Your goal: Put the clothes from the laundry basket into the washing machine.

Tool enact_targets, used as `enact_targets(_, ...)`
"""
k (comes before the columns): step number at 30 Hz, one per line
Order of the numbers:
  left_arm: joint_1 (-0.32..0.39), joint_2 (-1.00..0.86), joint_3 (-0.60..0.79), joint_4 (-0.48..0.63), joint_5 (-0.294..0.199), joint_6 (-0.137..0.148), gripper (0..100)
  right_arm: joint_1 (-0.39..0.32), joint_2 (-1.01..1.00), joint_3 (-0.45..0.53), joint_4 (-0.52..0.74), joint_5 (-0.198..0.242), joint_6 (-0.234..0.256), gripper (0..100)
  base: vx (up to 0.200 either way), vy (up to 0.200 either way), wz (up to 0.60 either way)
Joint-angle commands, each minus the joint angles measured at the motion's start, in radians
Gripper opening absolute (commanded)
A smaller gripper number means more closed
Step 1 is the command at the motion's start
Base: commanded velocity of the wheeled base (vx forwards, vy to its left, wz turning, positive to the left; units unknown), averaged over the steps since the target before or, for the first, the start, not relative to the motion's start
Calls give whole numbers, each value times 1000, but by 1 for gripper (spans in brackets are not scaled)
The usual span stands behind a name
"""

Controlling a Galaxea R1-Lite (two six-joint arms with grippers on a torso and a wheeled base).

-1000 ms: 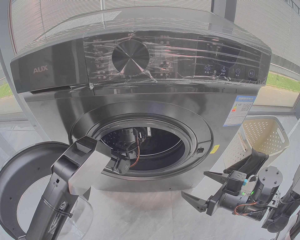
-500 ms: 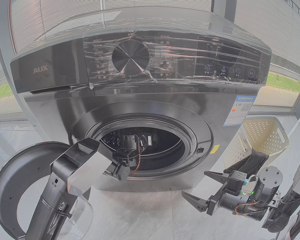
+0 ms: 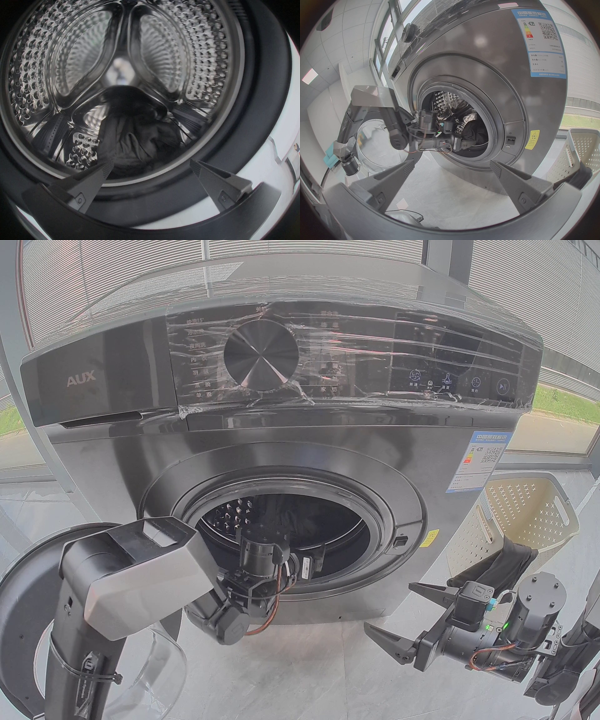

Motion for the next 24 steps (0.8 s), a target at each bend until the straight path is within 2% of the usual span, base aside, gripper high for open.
enact_targets(1, -110, -196, 250, -87, -6, -5, 100, 0, -2, 10, 0, -1, 1, 100, 0, 0, 0)
enact_targets(6, -166, -287, 398, -159, -9, -6, 100, -1, -4, 14, 0, -2, 1, 100, 0, 0, 0)
enact_targets(9, -193, -371, 471, -179, -9, -21, 100, -6, -8, 19, 0, -2, -1, 100, 0, 0, 0)
enact_targets(15, -215, -581, 616, -176, -6, -84, 100, -26, -28, 30, 0, -14, -4, 100, 0, 0, 0)
enact_targets(19, -189, -732, 724, -176, 3, -90, 100, -33, -45, 88, -2, -19, -10, 100, 0, 0, 0)
enact_targets(21, -189, -732, 724, -176, 3, -90, 100, -33, -45, 88, -2, -19, -10, 100, 0, 0, 0)
enact_targets(22, -121, -816, 784, -172, 3, -100, 100, -73, -48, 82, -2, -70, -11, 100, 0, 0, 0)
enact_targets(24, -89, -836, 800, -178, 3, -123, 100, -95, -53, 77, -2, -100, -11, 100, 0, 0, 0)
